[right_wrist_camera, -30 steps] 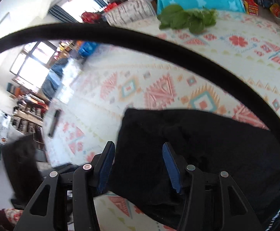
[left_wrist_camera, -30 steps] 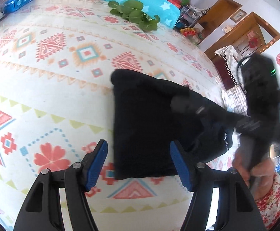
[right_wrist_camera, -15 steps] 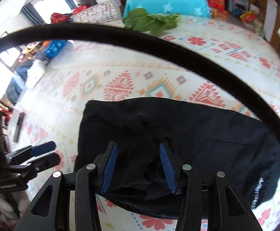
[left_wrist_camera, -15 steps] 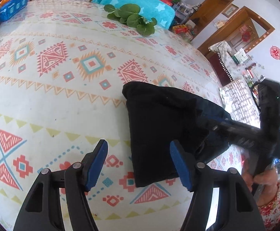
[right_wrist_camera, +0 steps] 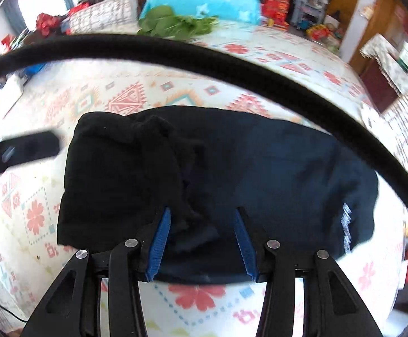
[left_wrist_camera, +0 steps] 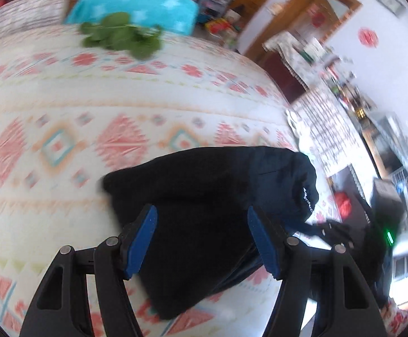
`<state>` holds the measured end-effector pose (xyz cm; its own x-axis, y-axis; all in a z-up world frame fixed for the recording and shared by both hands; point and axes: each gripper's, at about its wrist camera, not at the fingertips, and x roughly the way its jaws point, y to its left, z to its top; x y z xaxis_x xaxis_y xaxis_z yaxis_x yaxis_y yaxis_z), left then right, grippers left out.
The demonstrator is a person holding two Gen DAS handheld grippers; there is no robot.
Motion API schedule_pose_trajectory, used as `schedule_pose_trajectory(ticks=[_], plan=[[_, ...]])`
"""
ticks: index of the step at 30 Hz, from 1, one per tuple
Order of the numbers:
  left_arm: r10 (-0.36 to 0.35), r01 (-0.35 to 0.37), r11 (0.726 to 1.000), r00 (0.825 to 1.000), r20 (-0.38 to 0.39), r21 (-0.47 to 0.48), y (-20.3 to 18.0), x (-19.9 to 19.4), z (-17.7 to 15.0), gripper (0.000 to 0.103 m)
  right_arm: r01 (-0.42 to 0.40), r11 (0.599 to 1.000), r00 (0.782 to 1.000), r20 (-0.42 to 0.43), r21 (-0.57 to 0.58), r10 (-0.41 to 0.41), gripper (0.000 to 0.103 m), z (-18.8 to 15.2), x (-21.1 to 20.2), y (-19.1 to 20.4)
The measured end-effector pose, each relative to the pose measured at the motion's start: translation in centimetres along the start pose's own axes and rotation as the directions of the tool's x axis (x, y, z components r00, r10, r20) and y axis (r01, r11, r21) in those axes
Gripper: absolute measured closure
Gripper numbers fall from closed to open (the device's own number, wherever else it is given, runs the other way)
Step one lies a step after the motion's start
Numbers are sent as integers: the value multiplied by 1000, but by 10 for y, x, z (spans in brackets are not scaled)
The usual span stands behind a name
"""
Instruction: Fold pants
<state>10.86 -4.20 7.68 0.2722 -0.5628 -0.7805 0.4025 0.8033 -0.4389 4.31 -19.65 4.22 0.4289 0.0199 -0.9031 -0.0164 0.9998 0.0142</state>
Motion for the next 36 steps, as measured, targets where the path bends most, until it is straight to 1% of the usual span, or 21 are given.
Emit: schedule_pose_trajectory(ticks=[2, 5, 7, 8, 10, 12, 14, 16, 17, 19, 22, 23, 25, 28, 31, 33, 36], plan=[[11, -10, 999, 999, -35, 44, -14, 26, 9, 37, 15, 1000, 1000, -9, 23, -15, 53, -13, -5, -9], [31, -25, 998, 994, -106, 54, -22, 62, 15, 37, 42, 998, 999, -15, 44, -42, 53, -27, -13, -22], [90, -84, 995, 987, -135, 50, -21, 83, 16, 37, 38, 997, 999, -12, 73, -37, 52, -35, -17, -37], [111, -105, 993, 985, -133, 51, -22, 87, 17, 37, 29, 996, 1000, -7, 88, -29, 52, -38, -19, -45], [121, -116, 992, 983, -137, 47, -26, 85, 20, 37, 10, 993, 1000, 12, 121, -12, 52, -42, -25, -64], [121, -118, 992, 984, -131, 32, -32, 74, 24, 37, -22, 985, 999, 38, 170, 15, 49, -48, -32, -86], [117, -114, 993, 988, -97, 37, -45, 60, 31, 37, -57, 969, 996, 83, 239, 38, 36, -54, -41, -115], [99, -96, 993, 993, -60, 63, -65, 51, 41, 37, -83, 949, 991, 123, 305, 47, 28, -60, -47, -146], [85, -81, 994, 995, -50, 79, -76, 50, 46, 36, -91, 942, 990, 129, 322, 51, 27, -62, -46, -157], [58, -53, 992, 997, -43, 114, -102, 58, 61, 35, -100, 927, 989, 134, 362, 55, 27, -65, -41, -185], [17, -7, 981, 999, -52, 192, -145, 83, 76, 35, -134, 913, 985, 151, 385, 81, 27, -62, -32, -213], [6, 9, 973, 998, -63, 229, -163, 97, 81, 35, -147, 912, 984, 155, 382, 93, 27, -56, -26, -217], [-15, 39, 962, 996, -92, 271, -186, 119, 88, 35, -164, 917, 980, 163, 365, 110, 27, -51, -19, -226], [-58, 108, 944, 985, -165, 311, -217, 161, 94, 35, -178, 923, 979, 152, 342, 132, 27, -46, -5, -235], [-45, 114, 937, 977, -210, 329, -230, 192, 96, 35, -208, 916, 975, 146, 342, 167, 27, -42, 10, -242], [-24, 103, 934, 973, -229, 341, -235, 210, 96, 35, -225, 911, 972, 151, 346, 182, 27, -40, 17, -246], [11, 87, 933, 963, -270, 350, -238, 236, 95, 35, -257, 902, 964, 153, 348, 215, 27, -39, 25, -248]])
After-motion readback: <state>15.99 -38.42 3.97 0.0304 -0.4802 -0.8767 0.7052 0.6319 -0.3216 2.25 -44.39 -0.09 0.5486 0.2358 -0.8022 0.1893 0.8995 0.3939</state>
